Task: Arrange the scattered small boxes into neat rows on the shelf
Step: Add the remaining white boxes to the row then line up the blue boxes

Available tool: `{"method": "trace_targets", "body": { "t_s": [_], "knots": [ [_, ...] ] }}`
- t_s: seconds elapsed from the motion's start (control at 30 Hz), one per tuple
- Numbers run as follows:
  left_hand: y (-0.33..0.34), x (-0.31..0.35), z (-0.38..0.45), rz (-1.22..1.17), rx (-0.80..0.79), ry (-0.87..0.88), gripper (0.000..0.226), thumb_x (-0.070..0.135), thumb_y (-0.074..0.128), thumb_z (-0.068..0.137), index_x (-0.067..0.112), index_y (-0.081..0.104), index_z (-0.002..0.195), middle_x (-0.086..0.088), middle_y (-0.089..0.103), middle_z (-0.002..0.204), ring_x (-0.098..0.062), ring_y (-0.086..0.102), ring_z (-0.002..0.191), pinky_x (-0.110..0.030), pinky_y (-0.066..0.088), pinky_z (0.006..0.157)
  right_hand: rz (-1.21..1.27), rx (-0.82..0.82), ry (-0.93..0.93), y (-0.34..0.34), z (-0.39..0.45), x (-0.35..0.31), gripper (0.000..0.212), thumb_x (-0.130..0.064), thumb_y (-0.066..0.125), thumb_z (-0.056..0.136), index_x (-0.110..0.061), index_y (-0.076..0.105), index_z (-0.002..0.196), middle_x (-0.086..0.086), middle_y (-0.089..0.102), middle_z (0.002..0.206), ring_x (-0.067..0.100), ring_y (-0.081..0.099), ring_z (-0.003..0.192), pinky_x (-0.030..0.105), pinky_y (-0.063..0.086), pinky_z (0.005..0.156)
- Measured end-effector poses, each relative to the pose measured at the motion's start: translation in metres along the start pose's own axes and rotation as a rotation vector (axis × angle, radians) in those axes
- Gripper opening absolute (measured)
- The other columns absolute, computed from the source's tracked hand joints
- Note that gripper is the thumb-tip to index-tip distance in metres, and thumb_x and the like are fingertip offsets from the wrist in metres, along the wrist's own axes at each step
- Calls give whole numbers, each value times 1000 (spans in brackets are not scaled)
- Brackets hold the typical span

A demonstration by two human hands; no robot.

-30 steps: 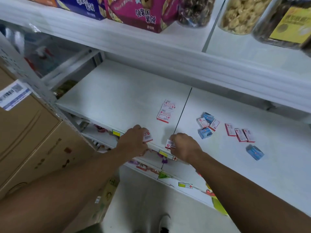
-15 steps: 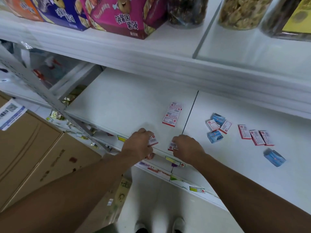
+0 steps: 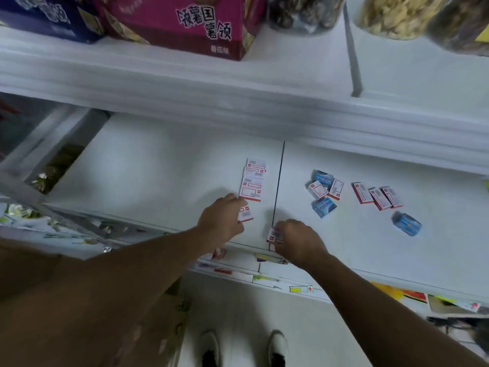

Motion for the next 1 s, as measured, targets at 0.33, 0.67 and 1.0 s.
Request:
{"method": "trace_targets", "body": {
  "t_s": [0.33, 0.67, 1.0],
  "knots": [
    [18, 2, 35, -18, 42, 121, 53, 17, 78, 90, 29, 65, 140, 0, 67, 139, -22, 62, 121, -37, 60, 96, 25, 31, 6, 13, 5, -5, 37, -26, 72, 89, -23, 69, 126, 3, 67, 115, 25, 65, 102, 34, 55, 84],
    [20, -6, 15, -100, 210, 158, 54, 20, 81, 93, 26, 64, 144, 5, 64, 143, -17, 56, 133, -31, 54, 105, 44, 55, 13, 14, 12, -6, 38, -33, 77, 89, -24, 68, 125, 1, 68, 115, 24, 65, 102, 34, 56, 84],
    [24, -84, -25, -224, 84, -29, 47, 16, 77, 93, 32, 64, 135, 11, 58, 144, -12, 57, 125, -30, 54, 103, 9, 32, -73, 23, 33, -56, 53, -31, 74, 93, -27, 60, 143, 2, 67, 128, 24, 67, 113, 35, 57, 95]
  ]
}}
Point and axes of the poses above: each hand's wrist, its own z-axis towards the middle knuckle, its own y-axis out of the palm, x = y × z, the point moved 9 cm from there along z, towards the middle knuckle
